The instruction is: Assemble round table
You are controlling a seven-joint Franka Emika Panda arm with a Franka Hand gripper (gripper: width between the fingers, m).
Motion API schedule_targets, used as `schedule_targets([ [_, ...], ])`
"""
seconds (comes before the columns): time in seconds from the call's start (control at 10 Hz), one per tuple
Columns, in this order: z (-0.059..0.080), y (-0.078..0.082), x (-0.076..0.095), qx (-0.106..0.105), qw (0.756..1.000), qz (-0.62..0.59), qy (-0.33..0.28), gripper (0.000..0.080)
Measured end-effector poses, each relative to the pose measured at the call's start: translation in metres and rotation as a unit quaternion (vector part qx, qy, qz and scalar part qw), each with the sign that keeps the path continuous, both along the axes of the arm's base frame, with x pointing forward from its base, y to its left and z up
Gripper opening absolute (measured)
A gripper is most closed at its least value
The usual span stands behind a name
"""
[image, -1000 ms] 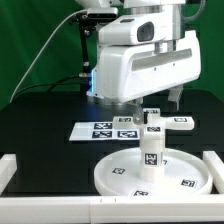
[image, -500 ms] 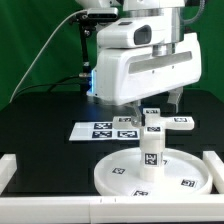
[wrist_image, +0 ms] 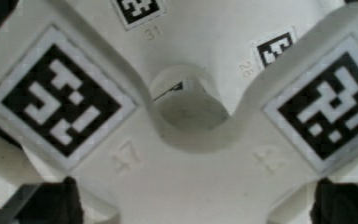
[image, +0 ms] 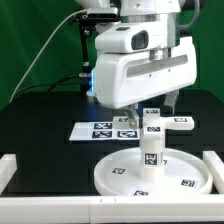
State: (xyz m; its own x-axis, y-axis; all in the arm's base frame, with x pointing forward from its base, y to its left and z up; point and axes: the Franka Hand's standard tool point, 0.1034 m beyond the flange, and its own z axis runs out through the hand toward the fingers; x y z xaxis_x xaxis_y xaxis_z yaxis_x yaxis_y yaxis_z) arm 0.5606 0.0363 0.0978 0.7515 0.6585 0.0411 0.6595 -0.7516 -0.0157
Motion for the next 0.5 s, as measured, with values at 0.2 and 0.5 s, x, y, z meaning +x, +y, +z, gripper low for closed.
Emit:
schedule_targets([
  [0.2, -0.0057, -0.001, -0.0017, 0.002, 1.0, -0.012, 0.005, 0.0648],
  [0.5, -0.0059, -0.0005, -0.0018, 0.003, 0.999, -0.033, 0.006, 0.0451],
])
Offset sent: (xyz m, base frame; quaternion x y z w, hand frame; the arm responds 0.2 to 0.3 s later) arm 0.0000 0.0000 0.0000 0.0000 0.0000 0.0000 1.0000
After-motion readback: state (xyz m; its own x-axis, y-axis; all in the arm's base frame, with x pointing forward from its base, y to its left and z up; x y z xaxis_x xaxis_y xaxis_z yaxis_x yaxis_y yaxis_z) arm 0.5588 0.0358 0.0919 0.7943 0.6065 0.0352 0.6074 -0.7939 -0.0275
